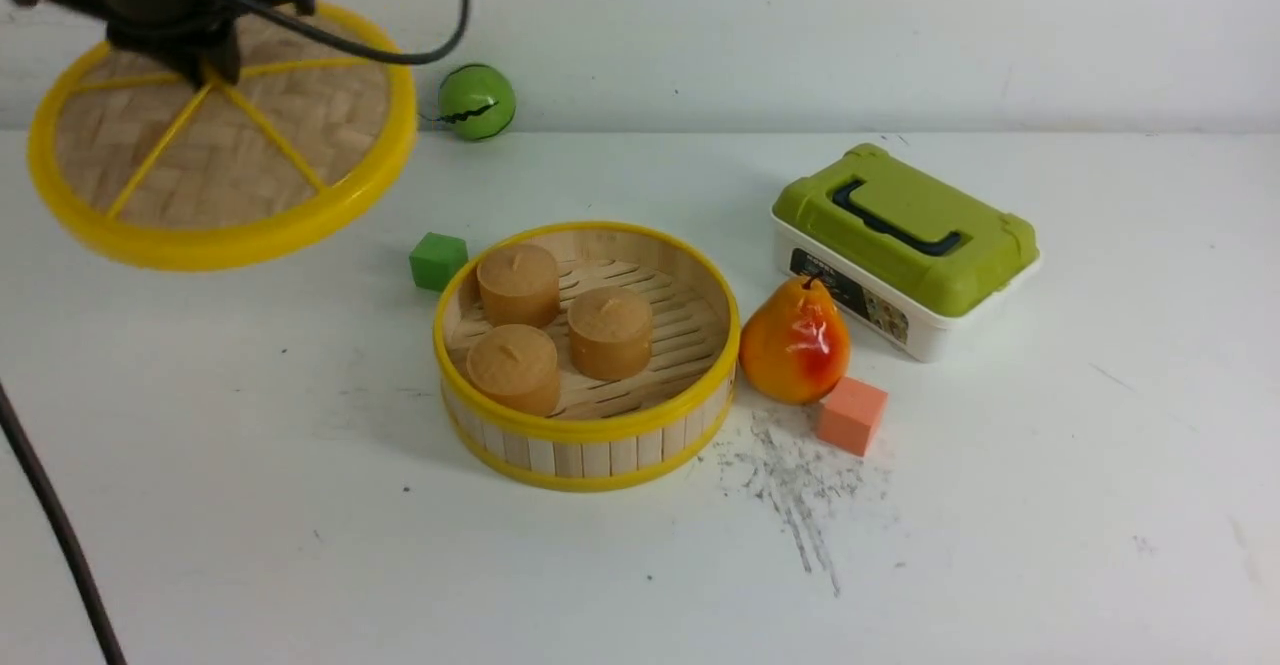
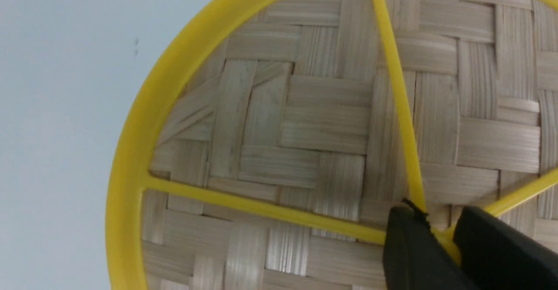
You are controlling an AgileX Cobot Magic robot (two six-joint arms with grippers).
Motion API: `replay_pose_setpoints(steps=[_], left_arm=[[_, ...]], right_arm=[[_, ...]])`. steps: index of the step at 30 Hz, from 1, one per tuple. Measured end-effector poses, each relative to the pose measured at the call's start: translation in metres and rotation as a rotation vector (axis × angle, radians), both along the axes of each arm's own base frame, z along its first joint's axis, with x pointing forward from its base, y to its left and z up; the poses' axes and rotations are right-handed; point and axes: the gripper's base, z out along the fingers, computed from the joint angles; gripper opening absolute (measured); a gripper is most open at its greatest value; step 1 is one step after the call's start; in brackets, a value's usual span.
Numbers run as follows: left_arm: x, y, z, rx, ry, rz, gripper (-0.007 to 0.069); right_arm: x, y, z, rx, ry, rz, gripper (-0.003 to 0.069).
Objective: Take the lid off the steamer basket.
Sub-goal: Use the left arm to place the steamer lid on the table
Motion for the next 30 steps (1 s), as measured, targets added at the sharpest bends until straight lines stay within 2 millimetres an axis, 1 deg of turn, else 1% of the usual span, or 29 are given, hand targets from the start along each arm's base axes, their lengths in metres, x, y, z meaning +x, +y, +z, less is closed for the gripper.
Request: replay_pose_setpoints(steps=[1, 2, 3, 4, 5, 6, 7, 11, 13, 14, 16, 19, 22, 24, 27, 29, 30], left_arm=[[0.001, 0.000, -0.003, -0.003, 0.001, 0.003, 0.0110], [0.002, 0.007, -0.015, -0.008, 0.028, 0.023, 0.0110], [0.005, 0.012, -0.041, -0.011, 0.067, 0.042, 0.0110], [0.005, 0.013, -0.052, -0.008, 0.084, 0.046, 0.0110], [0.005, 0.013, -0.055, -0.007, 0.088, 0.047, 0.0110], [0.006, 0.014, -0.075, 0.000, 0.118, 0.054, 0.0110], [0.008, 0.013, -0.086, -0.001, 0.126, 0.060, 0.0110], [0.014, 0.013, -0.115, -0.006, 0.151, 0.076, 0.0110], [0.017, 0.013, -0.124, -0.012, 0.157, 0.083, 0.0110], [0.018, 0.013, -0.125, -0.012, 0.159, 0.083, 0.0110], [0.021, 0.012, -0.136, -0.025, 0.171, 0.101, 0.0110], [0.024, 0.012, -0.144, -0.034, 0.179, 0.106, 0.0110], [0.024, 0.010, -0.145, -0.054, 0.176, 0.109, 0.0123], [0.025, 0.008, -0.146, -0.087, 0.171, 0.112, 0.0167], [0.024, 0.004, -0.146, -0.125, 0.188, 0.103, 0.0253], [0.022, 0.004, -0.146, -0.127, 0.203, 0.094, 0.0276], [0.018, 0.003, -0.139, -0.125, 0.216, 0.080, 0.0293]], right_arm=[[0.000, 0.000, 0.000, 0.000, 0.000, 0.000, 0.0239], [0.000, 0.000, 0.000, 0.000, 0.000, 0.000, 0.0239], [0.000, 0.000, 0.000, 0.000, 0.000, 0.000, 0.0239], [0.000, 0.000, 0.000, 0.000, 0.000, 0.000, 0.0239], [0.000, 0.000, 0.000, 0.000, 0.000, 0.000, 0.0239], [0.000, 0.000, 0.000, 0.000, 0.000, 0.000, 0.0239], [0.000, 0.000, 0.000, 0.000, 0.000, 0.000, 0.0239], [0.000, 0.000, 0.000, 0.000, 0.000, 0.000, 0.0239], [0.000, 0.000, 0.000, 0.000, 0.000, 0.000, 0.0239], [0.000, 0.000, 0.000, 0.000, 0.000, 0.000, 0.0239], [0.000, 0.000, 0.000, 0.000, 0.000, 0.000, 0.0239], [0.000, 0.000, 0.000, 0.000, 0.000, 0.000, 0.0239], [0.000, 0.000, 0.000, 0.000, 0.000, 0.000, 0.0239], [0.000, 0.000, 0.000, 0.000, 0.000, 0.000, 0.0239], [0.000, 0.000, 0.000, 0.000, 0.000, 0.000, 0.0239], [0.000, 0.000, 0.000, 0.000, 0.000, 0.000, 0.0239], [0.000, 0.000, 0.000, 0.000, 0.000, 0.000, 0.0239]])
